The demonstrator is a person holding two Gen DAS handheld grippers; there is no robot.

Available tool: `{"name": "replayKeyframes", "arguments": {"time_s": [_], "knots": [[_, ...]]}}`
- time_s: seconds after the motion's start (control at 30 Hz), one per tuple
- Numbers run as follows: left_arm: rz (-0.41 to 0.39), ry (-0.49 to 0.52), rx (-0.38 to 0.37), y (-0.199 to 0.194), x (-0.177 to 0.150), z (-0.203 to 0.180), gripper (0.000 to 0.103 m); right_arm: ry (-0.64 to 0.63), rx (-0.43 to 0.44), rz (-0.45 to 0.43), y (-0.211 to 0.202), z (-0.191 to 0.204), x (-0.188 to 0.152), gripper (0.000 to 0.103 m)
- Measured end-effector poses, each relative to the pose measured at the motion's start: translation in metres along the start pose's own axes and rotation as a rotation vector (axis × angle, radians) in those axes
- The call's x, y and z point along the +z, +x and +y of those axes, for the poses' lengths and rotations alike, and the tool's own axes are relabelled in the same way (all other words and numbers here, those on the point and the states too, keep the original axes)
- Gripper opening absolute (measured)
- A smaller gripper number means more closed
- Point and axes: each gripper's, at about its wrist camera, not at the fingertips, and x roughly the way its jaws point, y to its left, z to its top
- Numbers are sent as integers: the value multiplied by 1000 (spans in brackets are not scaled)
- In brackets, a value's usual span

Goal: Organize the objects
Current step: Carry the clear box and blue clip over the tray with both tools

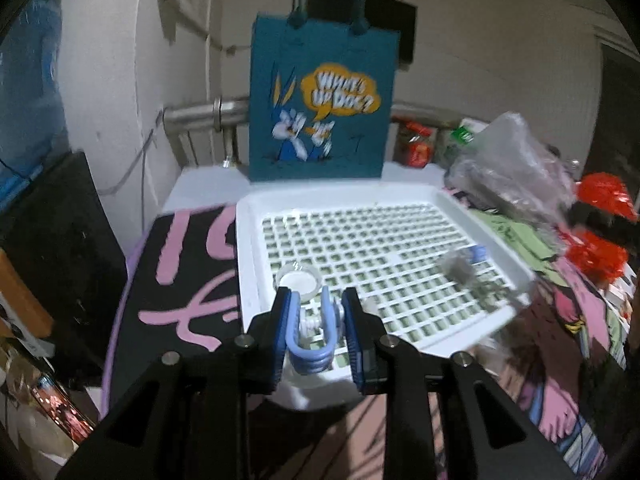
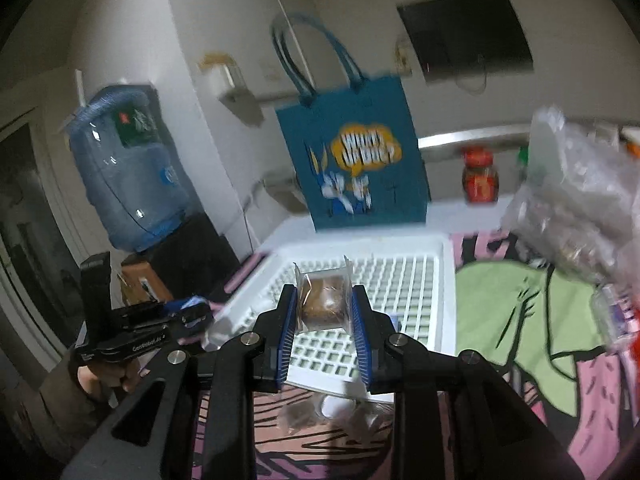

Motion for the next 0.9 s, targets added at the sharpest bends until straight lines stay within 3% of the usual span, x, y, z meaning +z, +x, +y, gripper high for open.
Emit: {"name": "replayKeyframes", "arguments": {"time_s": [0.13,0.37,0.67,0.9], "knots": [[51,10,28,25,-6,-2,25,-17,-74,120,41,-9,-18,26],[85,3,26,43,-10,-4,25,-25,-157,225,72,-24,-38,26],[70,-40,34,45,-6,7,25,-51,-206,275,93,-31,-47,26],[94,-23,30,50,-6,3,26,-72,-216,265,96,-28,-49,28]]}}
